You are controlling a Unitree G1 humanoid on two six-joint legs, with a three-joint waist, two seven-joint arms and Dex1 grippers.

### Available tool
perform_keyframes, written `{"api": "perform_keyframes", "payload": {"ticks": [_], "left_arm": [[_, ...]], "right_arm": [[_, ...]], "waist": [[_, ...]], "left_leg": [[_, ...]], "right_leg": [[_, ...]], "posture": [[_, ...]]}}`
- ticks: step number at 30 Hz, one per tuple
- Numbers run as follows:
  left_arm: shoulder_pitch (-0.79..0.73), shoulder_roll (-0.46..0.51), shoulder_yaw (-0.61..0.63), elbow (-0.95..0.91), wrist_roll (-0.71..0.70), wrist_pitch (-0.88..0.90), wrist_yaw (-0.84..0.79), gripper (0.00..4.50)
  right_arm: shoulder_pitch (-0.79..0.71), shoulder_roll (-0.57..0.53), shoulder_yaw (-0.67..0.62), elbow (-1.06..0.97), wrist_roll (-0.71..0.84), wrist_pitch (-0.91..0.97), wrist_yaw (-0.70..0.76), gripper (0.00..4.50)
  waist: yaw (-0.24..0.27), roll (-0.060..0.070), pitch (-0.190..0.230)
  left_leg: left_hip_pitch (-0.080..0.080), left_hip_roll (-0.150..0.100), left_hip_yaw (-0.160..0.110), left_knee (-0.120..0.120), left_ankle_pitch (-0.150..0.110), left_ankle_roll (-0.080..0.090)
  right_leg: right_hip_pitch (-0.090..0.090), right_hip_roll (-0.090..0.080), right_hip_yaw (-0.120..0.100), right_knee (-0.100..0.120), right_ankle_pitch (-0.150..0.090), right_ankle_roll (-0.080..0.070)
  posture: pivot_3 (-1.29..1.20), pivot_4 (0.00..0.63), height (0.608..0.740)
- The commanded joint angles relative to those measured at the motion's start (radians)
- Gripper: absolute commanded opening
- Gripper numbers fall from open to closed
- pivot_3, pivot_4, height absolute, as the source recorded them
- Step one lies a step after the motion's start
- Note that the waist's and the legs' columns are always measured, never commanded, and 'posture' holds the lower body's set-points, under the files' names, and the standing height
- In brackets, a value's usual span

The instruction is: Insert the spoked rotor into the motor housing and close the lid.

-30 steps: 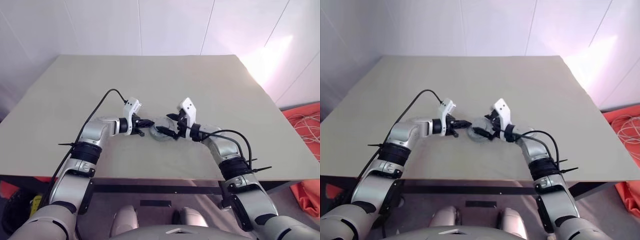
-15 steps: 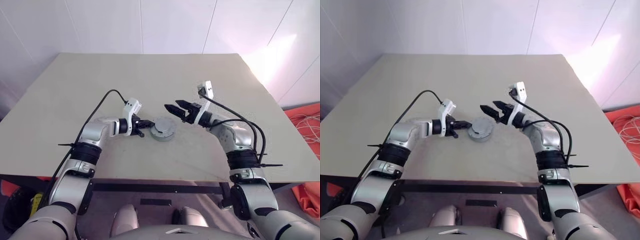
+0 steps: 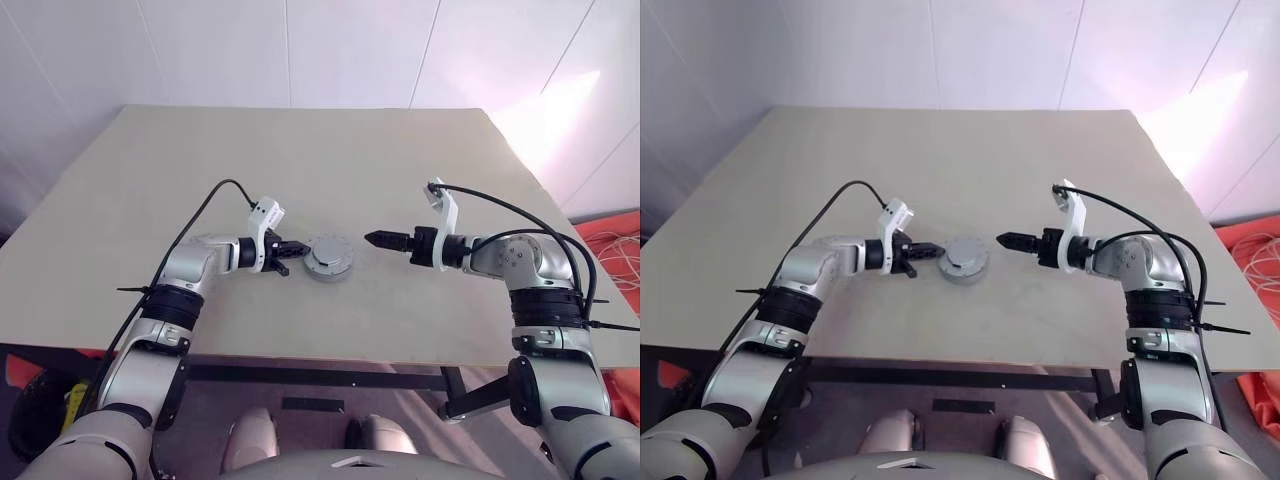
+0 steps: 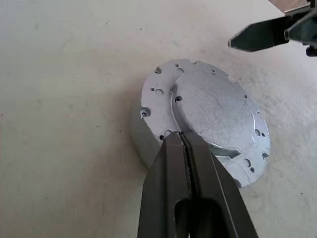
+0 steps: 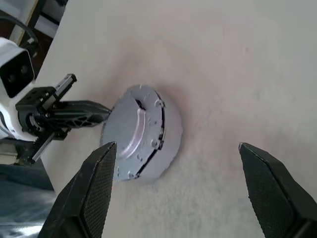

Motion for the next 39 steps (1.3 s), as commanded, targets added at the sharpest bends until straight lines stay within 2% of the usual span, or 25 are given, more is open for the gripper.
{"api": "perform_keyframes", "payload": {"ticks": [1,11,25,37,39], "left_arm": [[-0.004,0.008,-0.014,0.002,0.017,0.001,-0.004,0.0],[0.003,0.017,-0.011,-0.015,0.025,0.0,-0.005,0.0],[0.009,0.021,-0.01,-0.029,0.027,0.001,-0.002,0.0],[0.012,0.02,-0.006,-0.034,0.028,0.001,0.001,0.0],[0.011,0.02,-0.006,-0.034,0.028,0.002,0.001,0.0]], "right_arm": [[-0.003,0.006,-0.01,-0.054,0.029,0.031,-0.007,4.47],[-0.005,0.165,-0.16,-0.03,0.081,0.209,-0.154,4.47],[-0.073,0.357,-0.279,0.026,0.083,0.22,-0.295,4.47],[-0.075,0.417,-0.281,0.047,0.05,0.166,-0.357,4.47],[-0.075,0.419,-0.276,0.066,0.041,0.144,-0.365,4.09]], "waist": [[0.0,0.0,0.0],[0.005,0.0,0.0],[0.001,0.001,0.0],[0.001,0.001,0.0],[0.0,0.001,0.0]], "left_leg": [[0.0,0.0,0.0,0.0,0.0,0.0],[0.0,0.0,0.0,0.001,0.0,-0.001],[0.0,0.001,0.0,0.0,0.001,-0.002],[0.0,0.0,0.0,0.0,0.001,-0.003],[0.0,0.0,-0.001,0.0,0.001,-0.003]], "right_leg": [[0.0,0.0,0.0,0.0,0.0,0.0],[0.0,0.0,-0.001,0.001,0.0,0.0],[-0.001,0.0,-0.001,0.002,0.0,0.0],[-0.001,0.0,-0.001,0.002,0.0,0.0],[-0.001,0.0,-0.001,0.002,0.0,0.0]], "posture": [[0.0,0.0,0.74],[0.0,0.0,0.74],[0.0,0.0,0.74],[0.0,0.0,0.74],[0.0,0.0,0.74]]}}
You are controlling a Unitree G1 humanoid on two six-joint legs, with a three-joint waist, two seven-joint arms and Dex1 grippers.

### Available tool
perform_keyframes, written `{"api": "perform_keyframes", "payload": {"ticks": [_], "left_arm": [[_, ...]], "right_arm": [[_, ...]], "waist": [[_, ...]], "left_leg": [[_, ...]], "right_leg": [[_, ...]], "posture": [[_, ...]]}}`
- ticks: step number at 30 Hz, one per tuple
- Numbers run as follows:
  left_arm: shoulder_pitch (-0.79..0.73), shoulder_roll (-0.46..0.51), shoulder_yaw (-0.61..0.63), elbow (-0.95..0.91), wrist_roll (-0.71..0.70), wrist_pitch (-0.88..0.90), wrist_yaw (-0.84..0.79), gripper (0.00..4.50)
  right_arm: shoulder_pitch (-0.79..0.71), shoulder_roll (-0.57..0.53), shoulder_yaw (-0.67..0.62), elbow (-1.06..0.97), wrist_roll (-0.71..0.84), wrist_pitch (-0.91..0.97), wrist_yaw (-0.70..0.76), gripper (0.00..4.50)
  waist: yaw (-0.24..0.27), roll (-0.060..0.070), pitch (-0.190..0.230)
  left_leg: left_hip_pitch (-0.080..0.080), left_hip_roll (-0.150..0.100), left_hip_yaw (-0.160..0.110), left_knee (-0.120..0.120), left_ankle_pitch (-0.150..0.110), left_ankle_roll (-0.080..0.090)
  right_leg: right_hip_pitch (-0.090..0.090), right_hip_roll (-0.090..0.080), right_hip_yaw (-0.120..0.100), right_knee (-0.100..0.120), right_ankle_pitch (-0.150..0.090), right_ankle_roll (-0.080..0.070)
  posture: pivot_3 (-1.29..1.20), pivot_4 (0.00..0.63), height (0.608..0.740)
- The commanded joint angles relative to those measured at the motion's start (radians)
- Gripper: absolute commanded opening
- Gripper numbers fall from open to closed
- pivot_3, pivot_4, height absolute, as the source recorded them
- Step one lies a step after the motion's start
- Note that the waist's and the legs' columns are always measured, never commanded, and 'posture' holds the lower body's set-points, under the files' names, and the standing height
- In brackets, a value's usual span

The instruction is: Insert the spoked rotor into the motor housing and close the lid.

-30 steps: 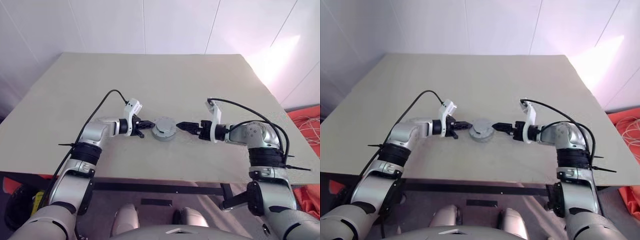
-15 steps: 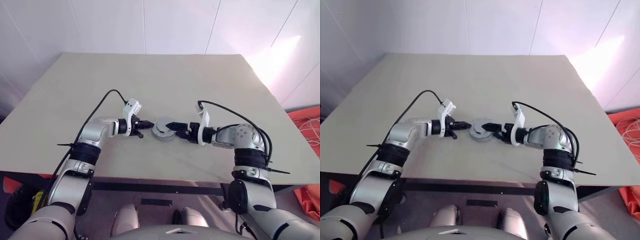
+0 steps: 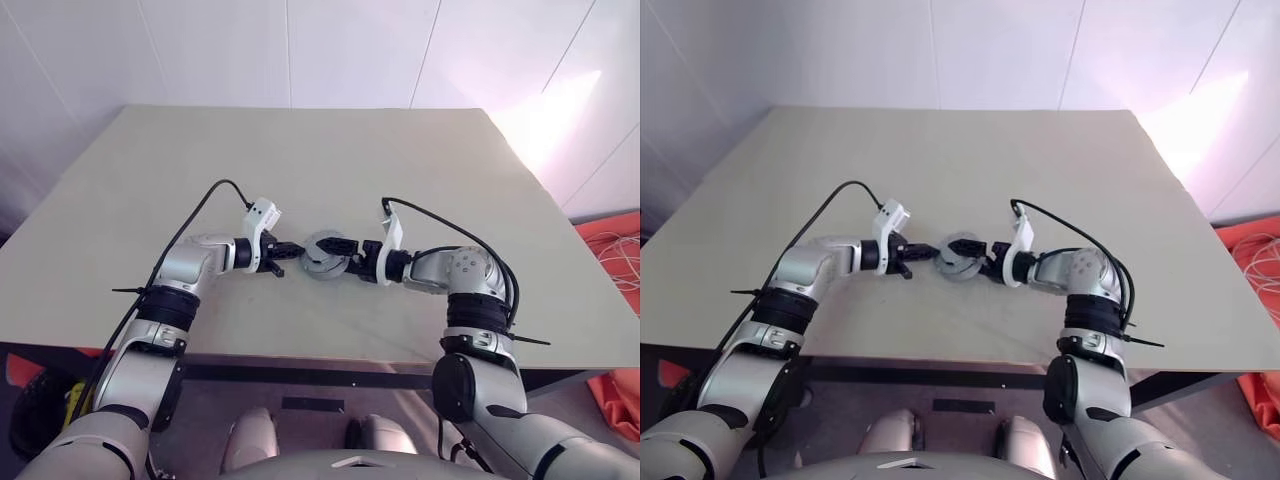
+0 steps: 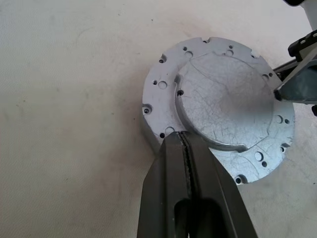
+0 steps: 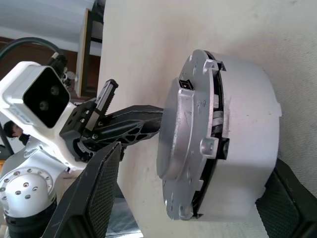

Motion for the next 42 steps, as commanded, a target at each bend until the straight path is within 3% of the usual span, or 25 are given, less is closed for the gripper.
{"api": "perform_keyframes", "payload": {"ticks": [1,5,7,23,36,42], "left_arm": [[0.001,0.001,-0.006,-0.018,0.005,0.001,0.003,0.0],[0.002,0.001,-0.004,-0.017,0.005,0.0,0.003,0.0],[0.002,0.0,-0.003,-0.018,0.006,0.001,0.004,0.0],[0.001,-0.001,0.018,-0.015,-0.001,-0.014,0.009,0.0],[-0.008,-0.029,0.353,-0.047,-0.248,0.033,0.105,0.0],[0.012,-0.025,0.411,-0.051,-0.294,0.049,0.153,0.0]], "right_arm": [[-0.027,0.008,0.009,0.014,0.002,-0.04,-0.016,3.86],[-0.032,0.011,0.01,0.027,0.003,-0.056,-0.024,2.48],[-0.032,0.011,0.009,0.031,0.005,-0.062,-0.027,2.08],[-0.051,0.013,-0.028,0.071,0.017,-0.079,-0.056,2.08],[-0.167,0.046,-0.262,0.195,0.132,-0.15,-0.173,2.08],[-0.237,0.048,-0.361,0.261,0.2,-0.214,-0.247,2.08]], "waist": [[0.0,0.0,0.0],[-0.002,0.0,0.0],[-0.002,0.001,0.0],[-0.002,0.001,0.0],[-0.002,0.001,0.0],[-0.003,0.002,0.002]], "left_leg": [[0.0,0.0,0.0,0.0,0.0,0.0],[0.0,0.0,0.0,0.0,0.0,0.0],[0.001,0.0,0.0,0.0,0.0,0.0],[0.002,0.0,0.0,0.0,0.001,-0.001],[-0.003,0.0,0.0,0.002,0.003,-0.005],[-0.005,0.0,0.0,0.001,0.003,-0.005]], "right_leg": [[0.0,0.0,0.0,0.0,0.0,0.0],[0.0,0.0,0.0,0.0,0.0,0.0],[0.001,0.0,0.0,0.0,0.0,0.0],[0.001,0.0,0.0,0.001,0.0,0.0],[-0.01,0.0,0.0,0.013,-0.002,-0.003],[-0.011,0.0,0.0,0.013,-0.002,-0.003]], "posture": [[0.0,0.0,0.74],[0.0,0.0,0.74],[0.0,0.0,0.74],[0.0,0.0,0.74],[0.0,0.0,0.74],[0.0,0.0,0.74]]}}
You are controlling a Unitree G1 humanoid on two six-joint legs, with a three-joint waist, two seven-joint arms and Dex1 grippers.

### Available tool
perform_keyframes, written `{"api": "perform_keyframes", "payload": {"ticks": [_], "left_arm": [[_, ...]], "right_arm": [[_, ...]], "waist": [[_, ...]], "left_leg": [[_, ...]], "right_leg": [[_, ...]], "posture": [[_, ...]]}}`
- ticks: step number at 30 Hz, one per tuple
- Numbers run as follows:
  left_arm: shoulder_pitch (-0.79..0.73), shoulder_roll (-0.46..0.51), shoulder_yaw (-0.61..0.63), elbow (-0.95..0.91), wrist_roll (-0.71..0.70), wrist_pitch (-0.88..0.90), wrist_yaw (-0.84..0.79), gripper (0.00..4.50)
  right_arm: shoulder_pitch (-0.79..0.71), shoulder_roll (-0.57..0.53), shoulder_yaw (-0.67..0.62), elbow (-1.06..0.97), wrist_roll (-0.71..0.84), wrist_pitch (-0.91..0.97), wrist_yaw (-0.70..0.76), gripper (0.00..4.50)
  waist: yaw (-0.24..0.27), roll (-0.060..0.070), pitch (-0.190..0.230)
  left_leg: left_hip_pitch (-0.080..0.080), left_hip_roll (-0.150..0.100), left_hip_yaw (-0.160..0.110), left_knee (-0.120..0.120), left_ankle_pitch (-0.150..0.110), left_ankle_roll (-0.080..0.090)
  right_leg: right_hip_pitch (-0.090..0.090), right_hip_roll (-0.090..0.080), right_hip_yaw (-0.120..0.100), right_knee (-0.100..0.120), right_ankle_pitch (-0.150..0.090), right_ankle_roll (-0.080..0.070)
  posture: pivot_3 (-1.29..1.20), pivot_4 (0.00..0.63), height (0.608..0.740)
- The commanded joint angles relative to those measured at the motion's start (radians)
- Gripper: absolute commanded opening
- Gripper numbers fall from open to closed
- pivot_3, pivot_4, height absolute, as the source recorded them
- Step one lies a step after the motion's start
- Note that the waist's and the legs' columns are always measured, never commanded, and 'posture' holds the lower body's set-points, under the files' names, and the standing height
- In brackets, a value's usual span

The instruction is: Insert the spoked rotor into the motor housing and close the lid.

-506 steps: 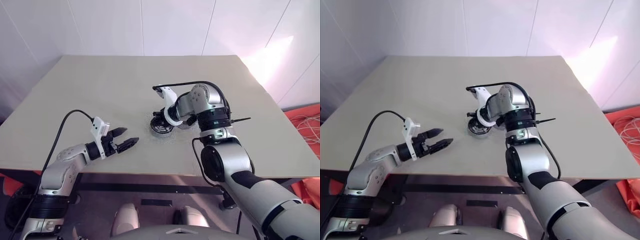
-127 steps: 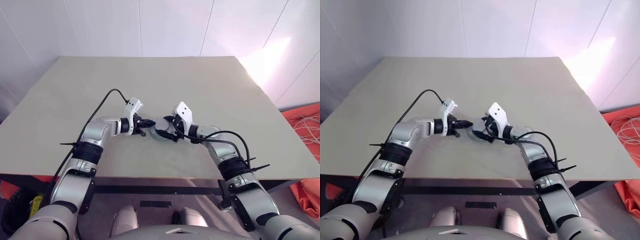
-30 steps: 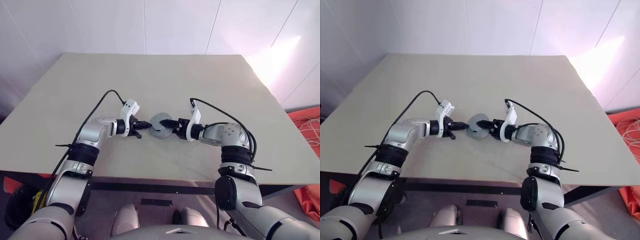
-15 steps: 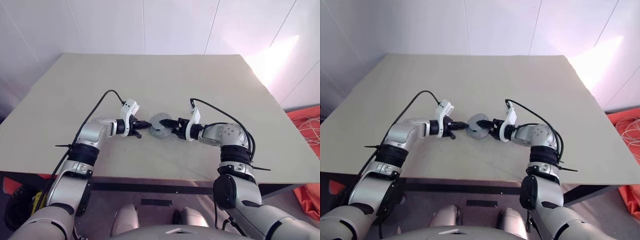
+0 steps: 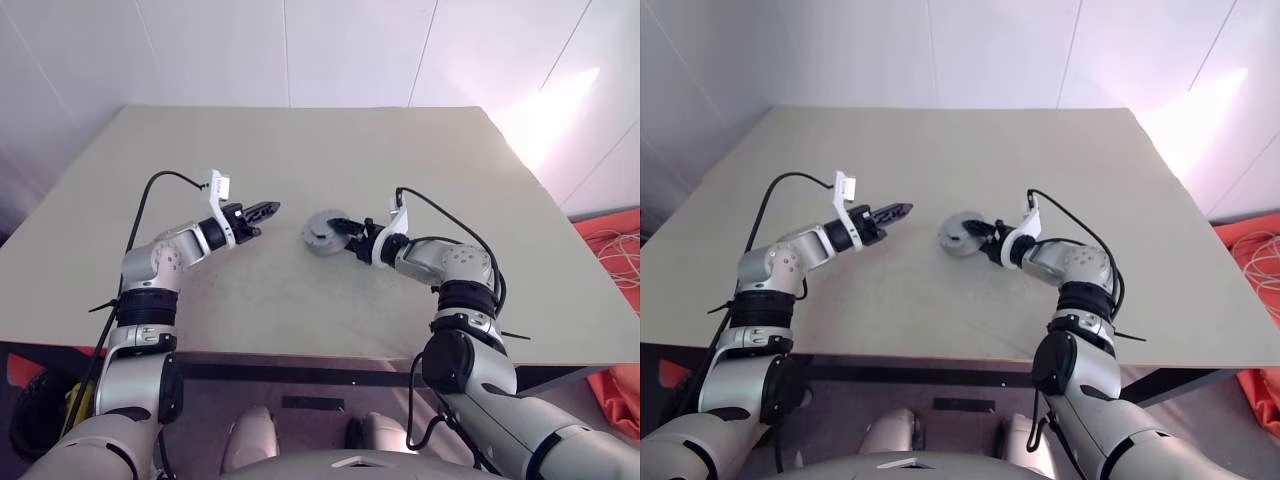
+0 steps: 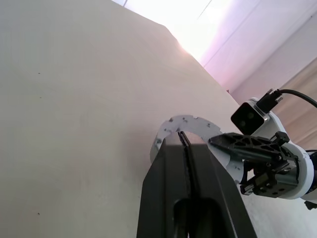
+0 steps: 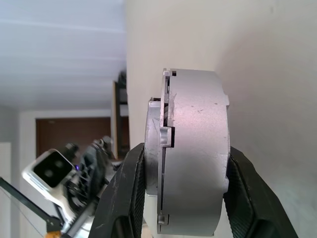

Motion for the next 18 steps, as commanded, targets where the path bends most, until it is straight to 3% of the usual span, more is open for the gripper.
{"api": "perform_keyframes", "payload": {"ticks": [1,11,18], "left_arm": [[-0.002,0.003,0.044,-0.037,-0.049,0.014,0.025,0.0],[0.009,-0.037,0.173,-0.028,-0.178,0.092,0.157,0.0],[0.017,-0.049,0.291,-0.039,-0.38,0.347,0.256,0.0]], "right_arm": [[-0.068,0.005,-0.051,0.0,0.092,-0.036,-0.025,2.08],[-0.101,0.028,-0.062,-0.085,0.276,0.046,-0.034,2.08],[-0.09,0.046,-0.022,-0.172,0.383,0.12,-0.04,2.08]], "waist": [[0.0,0.0,0.0],[-0.001,0.0,0.001],[0.001,0.0,0.001]], "left_leg": [[0.0,0.0,0.0,0.0,0.0,0.0],[-0.005,0.0,0.0,0.0,0.0,0.0],[-0.005,0.0,0.0,0.0,0.0,0.0]], "right_leg": [[0.0,0.0,0.0,0.0,0.0,0.0],[-0.004,0.0,-0.001,0.0,0.0,-0.001],[-0.004,0.0,-0.001,0.0,0.0,-0.001]], "posture": [[0.0,0.0,0.74],[0.0,0.0,0.74],[0.0,0.0,0.74]]}}
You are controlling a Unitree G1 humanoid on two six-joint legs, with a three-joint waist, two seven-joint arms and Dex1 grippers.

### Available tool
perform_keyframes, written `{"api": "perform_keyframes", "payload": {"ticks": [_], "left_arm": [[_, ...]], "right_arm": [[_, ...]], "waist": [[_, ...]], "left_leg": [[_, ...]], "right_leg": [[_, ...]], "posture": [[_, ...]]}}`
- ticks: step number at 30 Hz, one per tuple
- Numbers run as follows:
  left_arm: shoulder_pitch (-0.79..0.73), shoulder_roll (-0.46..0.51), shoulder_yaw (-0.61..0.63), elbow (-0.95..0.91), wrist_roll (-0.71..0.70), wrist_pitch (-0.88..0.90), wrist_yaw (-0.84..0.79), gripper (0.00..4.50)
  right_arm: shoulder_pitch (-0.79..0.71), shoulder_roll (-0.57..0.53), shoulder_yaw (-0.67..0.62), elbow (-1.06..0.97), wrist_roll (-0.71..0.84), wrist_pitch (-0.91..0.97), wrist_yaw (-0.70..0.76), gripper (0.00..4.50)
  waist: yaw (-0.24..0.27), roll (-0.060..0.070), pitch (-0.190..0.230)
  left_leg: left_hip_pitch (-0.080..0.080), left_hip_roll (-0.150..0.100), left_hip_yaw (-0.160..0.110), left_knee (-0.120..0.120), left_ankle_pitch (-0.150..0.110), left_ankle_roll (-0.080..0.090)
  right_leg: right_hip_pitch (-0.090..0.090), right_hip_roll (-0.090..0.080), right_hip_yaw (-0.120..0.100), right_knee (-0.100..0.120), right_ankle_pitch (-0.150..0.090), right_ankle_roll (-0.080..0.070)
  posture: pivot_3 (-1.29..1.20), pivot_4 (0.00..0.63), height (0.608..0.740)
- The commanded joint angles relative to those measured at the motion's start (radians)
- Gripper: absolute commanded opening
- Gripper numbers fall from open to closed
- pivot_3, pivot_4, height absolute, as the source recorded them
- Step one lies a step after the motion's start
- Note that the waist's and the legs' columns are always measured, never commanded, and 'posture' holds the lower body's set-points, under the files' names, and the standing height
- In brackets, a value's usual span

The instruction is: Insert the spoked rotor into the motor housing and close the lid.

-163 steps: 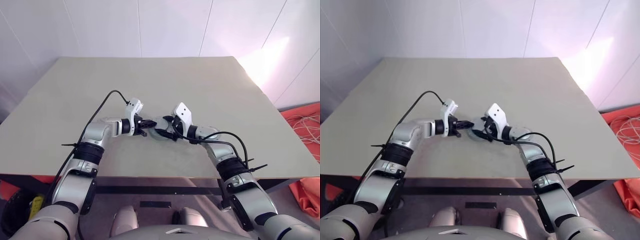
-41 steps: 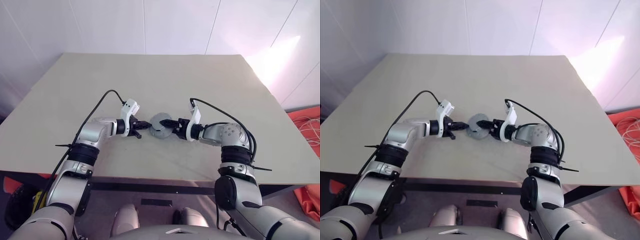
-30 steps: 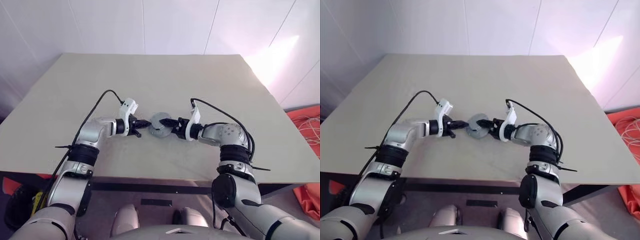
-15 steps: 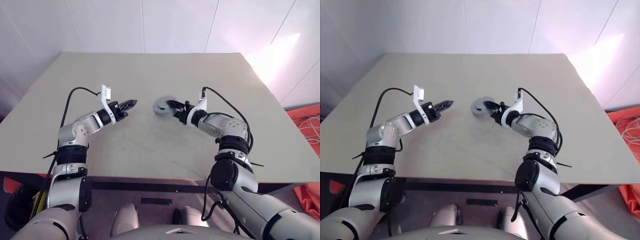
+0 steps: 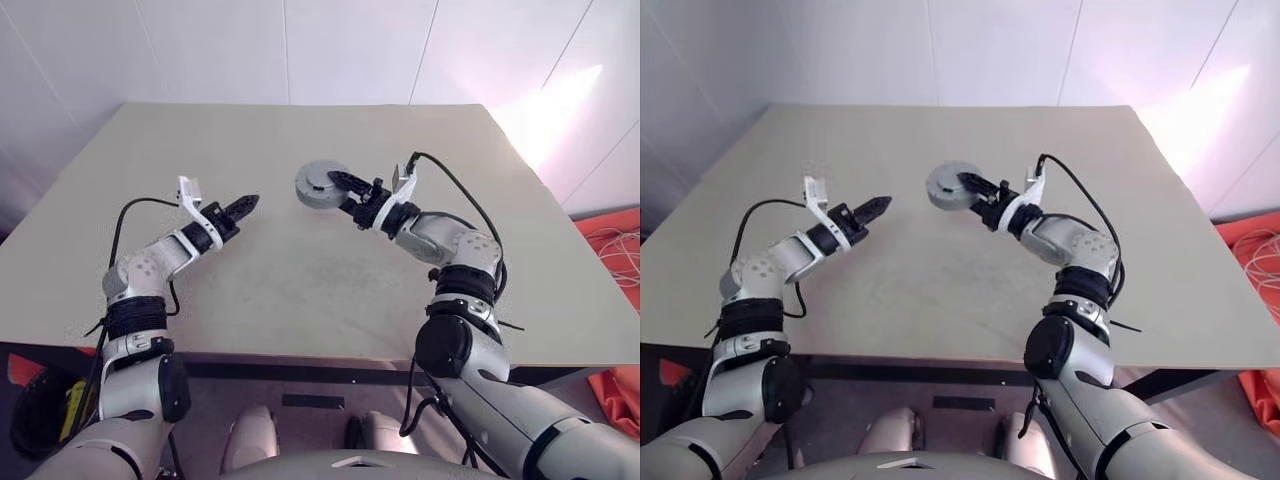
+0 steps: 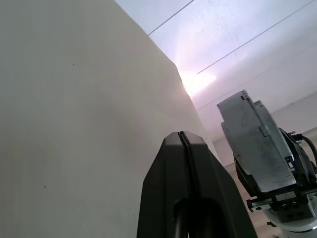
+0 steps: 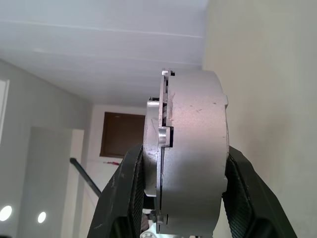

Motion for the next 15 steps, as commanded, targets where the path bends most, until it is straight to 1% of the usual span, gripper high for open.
{"api": "perform_keyframes", "payload": {"ticks": [1,8,9,11,15], "left_arm": [[0.007,-0.011,0.047,-0.061,-0.129,0.133,0.034,0.0],[0.076,-0.035,0.017,-0.166,-0.191,0.223,0.072,0.0],[0.082,-0.028,0.01,-0.178,-0.193,0.227,0.067,0.39],[0.091,-0.016,0.003,-0.195,-0.197,0.233,0.058,0.89],[0.093,-0.002,0.005,-0.205,-0.219,0.237,0.042,2.22]], "right_arm": [[-0.042,0.009,0.028,-0.078,0.095,0.025,0.006,2.08],[-0.023,0.001,0.081,-0.093,0.102,0.003,0.002,2.08],[-0.021,0.001,0.086,-0.096,0.1,-0.001,0.001,2.08],[-0.018,-0.001,0.094,-0.095,0.098,-0.01,-0.002,2.08],[-0.015,-0.007,0.106,-0.088,0.098,-0.023,-0.005,2.08]], "waist": [[0.0,0.0,0.0],[0.0,0.0,0.0],[0.0,0.0,0.0],[0.001,0.0,0.0],[0.001,0.0,0.0]], "left_leg": [[0.0,0.0,0.0,0.0,0.0,0.0],[0.0,0.0,-0.001,0.001,0.0,0.0],[-0.001,0.0,-0.001,0.001,0.0,0.0],[-0.001,0.0,-0.002,0.001,0.0,0.0],[-0.001,0.0,-0.002,0.001,0.0,0.0]], "right_leg": [[0.0,0.0,0.0,0.0,0.0,0.0],[0.0,0.0,0.0,0.0,0.0,0.0],[0.0,0.0,0.0,0.0,0.0,0.0],[0.0,0.0,-0.001,0.0,0.0,0.001],[0.0,0.0,-0.001,0.0,0.0,0.001]], "posture": [[0.0,0.0,0.74],[0.0,0.0,0.74],[0.0,0.0,0.74],[0.0,0.0,0.74],[0.0,0.0,0.74]]}}
